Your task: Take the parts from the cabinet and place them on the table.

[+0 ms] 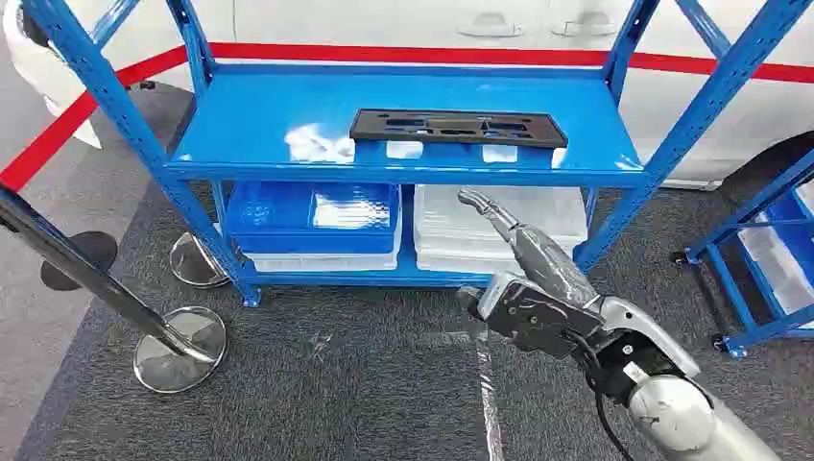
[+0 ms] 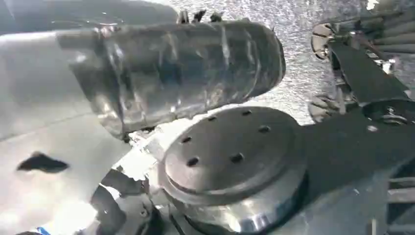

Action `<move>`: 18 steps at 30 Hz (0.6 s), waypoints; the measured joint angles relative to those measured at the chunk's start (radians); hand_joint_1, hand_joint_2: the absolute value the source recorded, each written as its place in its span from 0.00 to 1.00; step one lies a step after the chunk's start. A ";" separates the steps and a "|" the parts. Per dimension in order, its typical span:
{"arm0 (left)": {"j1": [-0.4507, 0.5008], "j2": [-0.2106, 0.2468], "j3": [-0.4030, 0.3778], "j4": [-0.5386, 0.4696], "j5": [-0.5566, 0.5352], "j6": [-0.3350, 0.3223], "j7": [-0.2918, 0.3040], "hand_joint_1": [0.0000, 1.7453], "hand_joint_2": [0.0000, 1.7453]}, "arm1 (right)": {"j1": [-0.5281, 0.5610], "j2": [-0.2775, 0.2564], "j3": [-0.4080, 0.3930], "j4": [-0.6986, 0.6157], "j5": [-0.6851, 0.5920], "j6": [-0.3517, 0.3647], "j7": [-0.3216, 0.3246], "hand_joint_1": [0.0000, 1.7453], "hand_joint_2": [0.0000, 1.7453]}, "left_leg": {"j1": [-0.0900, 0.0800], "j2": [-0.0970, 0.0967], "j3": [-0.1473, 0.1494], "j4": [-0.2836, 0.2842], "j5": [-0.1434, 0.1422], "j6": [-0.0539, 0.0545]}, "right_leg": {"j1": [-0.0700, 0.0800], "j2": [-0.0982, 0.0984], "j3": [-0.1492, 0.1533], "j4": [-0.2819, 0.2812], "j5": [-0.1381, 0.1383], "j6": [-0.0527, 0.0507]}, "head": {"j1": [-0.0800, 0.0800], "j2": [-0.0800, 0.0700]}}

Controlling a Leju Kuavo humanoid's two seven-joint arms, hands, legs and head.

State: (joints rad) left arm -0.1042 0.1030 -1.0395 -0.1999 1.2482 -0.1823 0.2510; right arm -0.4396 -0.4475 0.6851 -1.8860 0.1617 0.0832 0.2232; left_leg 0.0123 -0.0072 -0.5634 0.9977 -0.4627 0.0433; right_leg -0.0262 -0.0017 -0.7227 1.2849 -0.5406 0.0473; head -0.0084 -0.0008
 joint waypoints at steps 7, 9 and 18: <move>-0.001 0.003 0.000 0.000 0.001 -0.002 -0.001 0.00 0.00 | -0.012 0.000 0.018 0.020 0.006 -0.005 -0.005 0.00 1.00 | 0.004 -0.008 0.007 0.017 -0.030 -0.050 | 0.002 0.005 0.108 -0.246 0.096 -0.020 | 0.000 0.000; -0.001 0.003 -0.001 0.000 0.001 -0.001 -0.002 0.00 0.00 | -0.019 0.000 0.023 0.023 0.012 -0.005 -0.006 0.00 1.00 | 0.009 -0.004 0.004 0.034 -0.047 -0.061 | -0.003 0.005 0.119 -0.254 0.094 -0.036 | -0.001 0.000; 0.003 0.003 -0.001 0.001 0.002 0.004 -0.003 0.00 0.00 | -0.031 0.008 0.061 0.040 0.348 -0.014 -0.003 0.00 1.00 | -0.004 0.000 -0.091 0.080 0.051 -0.032 | 0.017 0.007 0.174 -0.254 0.051 -0.056 | -0.010 0.000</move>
State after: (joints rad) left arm -0.1010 0.1064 -1.0407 -0.1991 1.2501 -0.1781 0.2476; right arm -0.4702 -0.4398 0.7461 -1.8463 0.5097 0.0694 0.2201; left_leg 0.0078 -0.0074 -0.6541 1.0776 -0.4117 0.0111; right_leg -0.0095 0.0050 -0.5491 1.0308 -0.4898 -0.0086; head -0.0187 -0.0008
